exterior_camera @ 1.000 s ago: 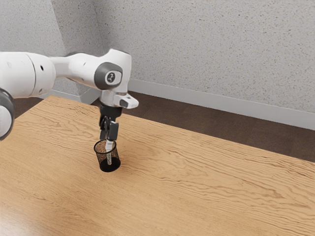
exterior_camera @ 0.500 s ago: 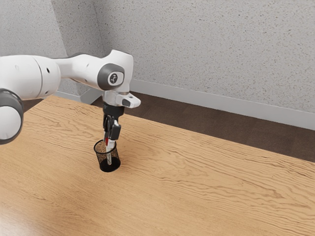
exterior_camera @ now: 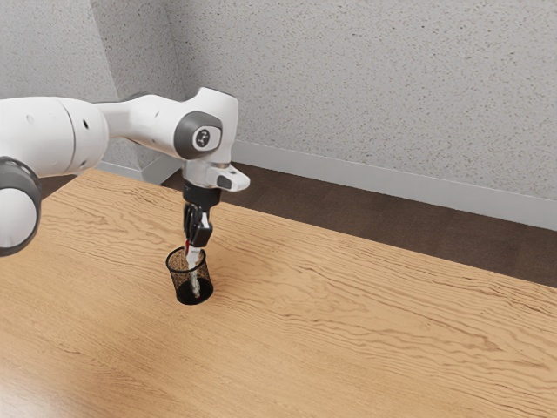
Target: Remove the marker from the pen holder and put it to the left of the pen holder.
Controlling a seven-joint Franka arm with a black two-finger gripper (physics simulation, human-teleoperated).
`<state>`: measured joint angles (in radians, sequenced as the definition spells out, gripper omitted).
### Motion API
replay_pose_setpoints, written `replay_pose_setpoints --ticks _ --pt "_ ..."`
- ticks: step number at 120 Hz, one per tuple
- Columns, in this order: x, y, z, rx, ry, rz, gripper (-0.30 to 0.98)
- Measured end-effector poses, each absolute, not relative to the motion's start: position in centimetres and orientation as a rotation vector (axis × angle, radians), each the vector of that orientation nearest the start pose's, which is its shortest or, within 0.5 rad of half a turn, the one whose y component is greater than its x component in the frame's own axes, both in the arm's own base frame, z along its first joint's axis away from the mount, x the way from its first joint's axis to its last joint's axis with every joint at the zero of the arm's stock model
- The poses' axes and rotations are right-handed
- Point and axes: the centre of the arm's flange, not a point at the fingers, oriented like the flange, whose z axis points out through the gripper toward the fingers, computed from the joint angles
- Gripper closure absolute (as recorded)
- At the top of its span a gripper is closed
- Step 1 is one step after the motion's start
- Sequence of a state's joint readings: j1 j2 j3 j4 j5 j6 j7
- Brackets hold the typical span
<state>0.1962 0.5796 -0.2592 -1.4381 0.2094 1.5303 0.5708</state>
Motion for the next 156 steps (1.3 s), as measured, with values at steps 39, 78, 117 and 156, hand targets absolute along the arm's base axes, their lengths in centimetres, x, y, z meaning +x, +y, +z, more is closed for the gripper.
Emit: replay_pose_setpoints --ticks 39,78,117,156 --pt "64.3 0.2 38.2 -2.907 1.022 0.707 0.77" --pt "60.6 1.9 48.1 -2.854 0.921 0.734 0.78" --pt "57.3 12.2 38.5 -2.806 0.584 1.417 0.77" --pt "57.1 13.4 32.7 -2.768 0.535 1.636 0.33"
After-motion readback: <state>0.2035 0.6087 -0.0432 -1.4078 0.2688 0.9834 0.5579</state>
